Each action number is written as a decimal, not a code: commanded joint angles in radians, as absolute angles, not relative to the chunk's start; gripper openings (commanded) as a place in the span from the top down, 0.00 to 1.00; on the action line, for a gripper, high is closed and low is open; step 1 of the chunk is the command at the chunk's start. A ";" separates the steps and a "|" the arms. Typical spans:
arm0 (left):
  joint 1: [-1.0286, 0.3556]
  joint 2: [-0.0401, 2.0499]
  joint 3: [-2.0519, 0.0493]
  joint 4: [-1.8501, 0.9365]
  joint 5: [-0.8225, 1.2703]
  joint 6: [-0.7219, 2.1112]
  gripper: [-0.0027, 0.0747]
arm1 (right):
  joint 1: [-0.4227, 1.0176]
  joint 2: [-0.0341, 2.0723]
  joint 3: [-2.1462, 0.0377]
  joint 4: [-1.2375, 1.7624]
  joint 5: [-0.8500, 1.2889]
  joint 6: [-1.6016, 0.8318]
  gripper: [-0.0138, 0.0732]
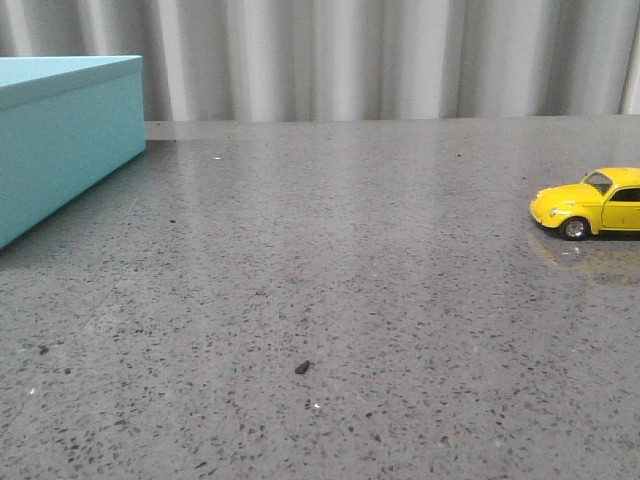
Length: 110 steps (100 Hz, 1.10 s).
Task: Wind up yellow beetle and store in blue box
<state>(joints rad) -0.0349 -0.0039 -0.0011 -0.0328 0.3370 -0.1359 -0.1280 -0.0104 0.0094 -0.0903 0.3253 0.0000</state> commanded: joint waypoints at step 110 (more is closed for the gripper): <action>-0.034 -0.036 0.025 -0.010 0.027 -0.143 0.99 | -0.133 -0.030 0.031 -0.129 0.060 0.000 0.91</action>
